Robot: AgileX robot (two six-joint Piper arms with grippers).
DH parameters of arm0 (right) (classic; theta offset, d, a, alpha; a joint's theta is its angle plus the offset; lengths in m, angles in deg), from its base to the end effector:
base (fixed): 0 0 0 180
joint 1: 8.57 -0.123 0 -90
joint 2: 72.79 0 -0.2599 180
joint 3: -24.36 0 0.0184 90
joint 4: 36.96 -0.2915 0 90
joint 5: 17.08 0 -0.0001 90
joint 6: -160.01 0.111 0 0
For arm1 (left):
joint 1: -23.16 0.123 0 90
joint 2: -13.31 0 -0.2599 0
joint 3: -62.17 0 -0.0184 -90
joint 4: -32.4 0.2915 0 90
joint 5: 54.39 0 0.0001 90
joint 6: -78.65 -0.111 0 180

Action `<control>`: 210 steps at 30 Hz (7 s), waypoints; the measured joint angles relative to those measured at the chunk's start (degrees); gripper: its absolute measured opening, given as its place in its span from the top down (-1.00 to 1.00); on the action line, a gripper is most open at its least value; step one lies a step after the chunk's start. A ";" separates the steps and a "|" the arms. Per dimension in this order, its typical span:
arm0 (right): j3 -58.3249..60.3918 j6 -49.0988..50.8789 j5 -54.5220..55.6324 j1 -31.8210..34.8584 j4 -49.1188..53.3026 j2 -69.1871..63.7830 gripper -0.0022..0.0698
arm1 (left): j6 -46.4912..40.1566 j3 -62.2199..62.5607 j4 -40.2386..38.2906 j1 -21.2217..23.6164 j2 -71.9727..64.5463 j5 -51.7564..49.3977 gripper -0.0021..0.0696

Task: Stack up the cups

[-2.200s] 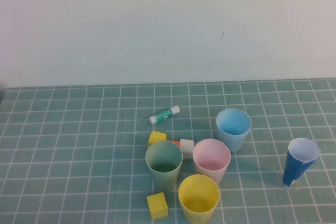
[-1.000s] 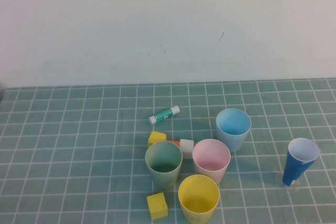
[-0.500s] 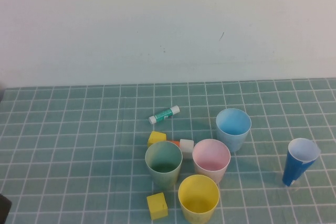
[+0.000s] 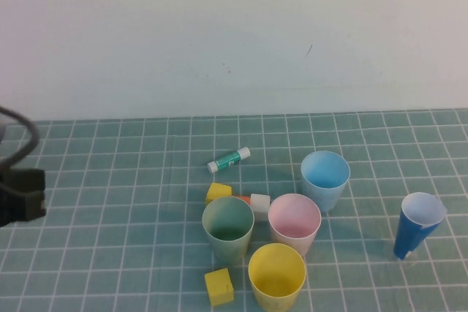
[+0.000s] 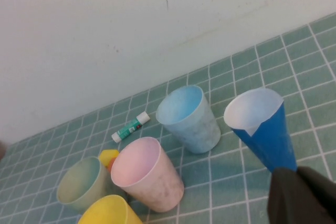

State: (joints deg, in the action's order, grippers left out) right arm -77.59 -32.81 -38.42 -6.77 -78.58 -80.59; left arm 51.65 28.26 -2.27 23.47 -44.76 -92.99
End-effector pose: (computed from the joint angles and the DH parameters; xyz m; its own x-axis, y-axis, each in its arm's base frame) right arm 0.1380 0.0226 0.1750 -0.2802 0.4464 -0.8498 -0.0890 0.8694 0.4860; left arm 0.2394 -0.0381 0.2919 -0.5841 -0.0259 -0.8112 0.2706 0.9361 -0.2247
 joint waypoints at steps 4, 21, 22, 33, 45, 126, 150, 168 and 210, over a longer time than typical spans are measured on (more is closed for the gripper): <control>0.00 -0.16 0.00 0.00 0.00 0.00 0.95 | -0.43 8.06 3.67 -4.02 -10.03 -3.82 0.95; 0.00 -1.44 -0.26 0.00 0.00 0.00 0.95 | 12.60 26.33 18.57 -25.29 -40.88 -7.84 0.83; 0.00 -1.44 -0.26 0.00 0.00 0.00 0.95 | 13.75 27.57 18.84 -25.53 -43.04 -8.70 0.75; 0.00 -1.76 -0.86 0.00 0.00 0.00 0.95 | 18.73 42.12 19.11 -25.90 -63.07 -14.11 -0.18; 0.00 -2.75 -1.01 0.00 0.00 0.00 0.95 | 19.19 44.98 20.09 -28.77 -70.58 -13.21 0.22; 0.00 -6.18 -1.11 0.00 -0.47 0.00 0.95 | 26.17 56.30 32.34 -41.48 -74.99 -12.48 -0.16; 0.00 -6.56 -1.49 0.00 -0.88 0.00 0.95 | 21.81 59.29 28.60 -40.84 -77.43 -9.77 0.92; 0.00 -7.67 -1.84 0.00 -1.48 0.00 0.95 | 18.41 50.94 24.23 -38.51 -53.63 -28.68 0.92; -10.51 -25.11 -5.74 0.00 -8.20 -4.05 0.95 | 12.77 38.71 24.15 -38.51 -46.30 -9.77 0.81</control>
State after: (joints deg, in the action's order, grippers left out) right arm -88.09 -57.92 -44.16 -6.77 -86.78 -84.64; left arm 64.41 66.97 21.88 -15.05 -91.06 -102.76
